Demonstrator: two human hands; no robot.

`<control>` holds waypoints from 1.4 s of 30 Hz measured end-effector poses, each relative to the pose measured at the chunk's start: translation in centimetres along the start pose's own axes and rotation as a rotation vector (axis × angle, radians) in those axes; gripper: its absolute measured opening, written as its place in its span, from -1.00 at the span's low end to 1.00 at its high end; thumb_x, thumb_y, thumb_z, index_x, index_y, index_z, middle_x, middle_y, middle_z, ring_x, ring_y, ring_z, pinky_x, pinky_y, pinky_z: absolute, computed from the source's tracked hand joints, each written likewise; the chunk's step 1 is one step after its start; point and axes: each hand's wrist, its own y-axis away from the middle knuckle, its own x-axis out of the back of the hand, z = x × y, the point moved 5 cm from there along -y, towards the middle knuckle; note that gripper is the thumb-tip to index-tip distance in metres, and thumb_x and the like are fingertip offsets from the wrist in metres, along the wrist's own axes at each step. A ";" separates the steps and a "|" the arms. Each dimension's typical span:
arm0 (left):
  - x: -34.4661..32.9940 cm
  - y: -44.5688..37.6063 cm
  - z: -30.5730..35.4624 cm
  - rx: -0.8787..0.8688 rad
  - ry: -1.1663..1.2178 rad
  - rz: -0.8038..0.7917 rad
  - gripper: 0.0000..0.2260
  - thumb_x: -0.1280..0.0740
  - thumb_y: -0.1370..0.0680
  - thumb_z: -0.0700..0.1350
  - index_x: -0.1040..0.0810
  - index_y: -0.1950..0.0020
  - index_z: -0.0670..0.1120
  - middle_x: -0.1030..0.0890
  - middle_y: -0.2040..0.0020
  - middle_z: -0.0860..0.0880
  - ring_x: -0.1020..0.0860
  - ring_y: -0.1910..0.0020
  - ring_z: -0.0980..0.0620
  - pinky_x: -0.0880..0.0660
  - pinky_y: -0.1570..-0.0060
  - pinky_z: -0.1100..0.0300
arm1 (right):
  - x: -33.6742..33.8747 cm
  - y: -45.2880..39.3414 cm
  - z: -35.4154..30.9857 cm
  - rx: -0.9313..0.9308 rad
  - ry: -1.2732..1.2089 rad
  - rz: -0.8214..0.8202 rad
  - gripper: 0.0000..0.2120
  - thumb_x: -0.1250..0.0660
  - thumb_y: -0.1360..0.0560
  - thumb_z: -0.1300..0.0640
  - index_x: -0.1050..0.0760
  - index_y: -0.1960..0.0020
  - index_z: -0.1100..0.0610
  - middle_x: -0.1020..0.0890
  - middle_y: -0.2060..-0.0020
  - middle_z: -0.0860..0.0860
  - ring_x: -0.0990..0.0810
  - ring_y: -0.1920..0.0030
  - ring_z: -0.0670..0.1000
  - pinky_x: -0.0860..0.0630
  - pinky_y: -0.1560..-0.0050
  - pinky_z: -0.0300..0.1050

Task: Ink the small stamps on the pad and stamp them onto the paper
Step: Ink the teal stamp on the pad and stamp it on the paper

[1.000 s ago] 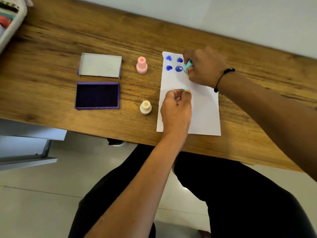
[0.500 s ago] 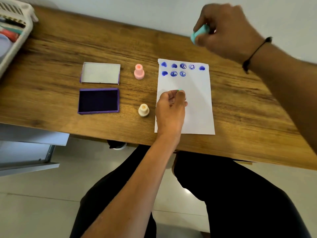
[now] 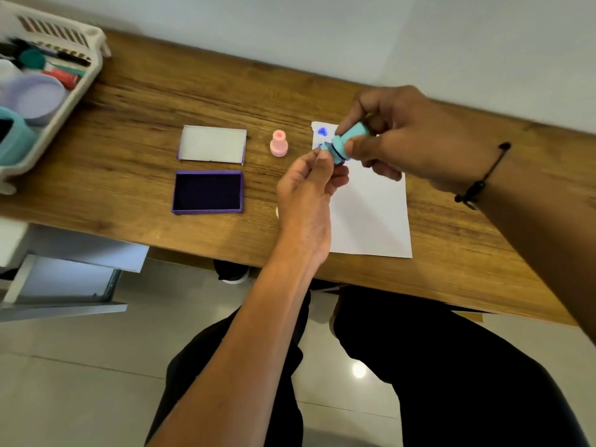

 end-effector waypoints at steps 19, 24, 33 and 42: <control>4.0 -0.6 4.4 -0.138 -0.315 -0.024 -0.84 -0.23 -0.54 -0.18 -0.56 0.04 -0.24 -0.55 0.21 -0.12 -0.48 0.20 -0.04 -0.45 0.19 0.19 | -5.4 -1.4 -1.0 -0.008 -0.230 0.105 -0.89 -0.33 -0.48 0.17 -0.44 0.21 0.07 -0.55 0.51 0.00 -0.44 0.65 -0.12 -0.36 0.63 -0.29; 4.6 -1.6 4.5 -0.067 -0.328 0.014 -0.83 -0.26 -0.54 -0.11 -0.60 0.18 -0.12 -0.57 0.25 -0.10 -0.49 0.21 -0.04 -0.42 0.23 0.18 | -5.9 -2.8 -1.4 0.056 -0.080 0.123 -0.88 -0.34 -0.48 0.13 -0.47 0.09 0.19 -0.55 0.44 0.03 -0.45 0.64 -0.16 -0.34 0.66 -0.36; 7.2 -2.8 5.2 -0.112 -0.342 0.447 -0.86 -0.29 -0.51 -0.18 -0.61 0.19 -0.02 -0.55 0.30 0.04 -0.47 0.26 0.11 -0.45 0.22 0.26 | -9.5 -6.9 2.2 0.125 0.671 -0.010 -0.72 -0.27 -0.51 0.12 -0.43 -0.17 0.23 -0.60 -0.02 0.24 -0.54 0.05 0.17 -0.39 0.19 -0.11; 7.2 -3.1 5.0 -0.078 -0.245 0.421 -0.86 -0.27 -0.51 -0.24 -0.60 0.18 -0.10 -0.53 0.35 0.00 -0.45 0.37 0.13 -0.43 0.40 0.35 | -6.5 -9.5 -1.1 0.198 0.739 0.157 -0.54 -0.25 -0.46 -0.18 -0.54 0.04 0.25 -0.63 0.14 0.20 -0.56 0.13 0.16 -0.41 0.26 -0.09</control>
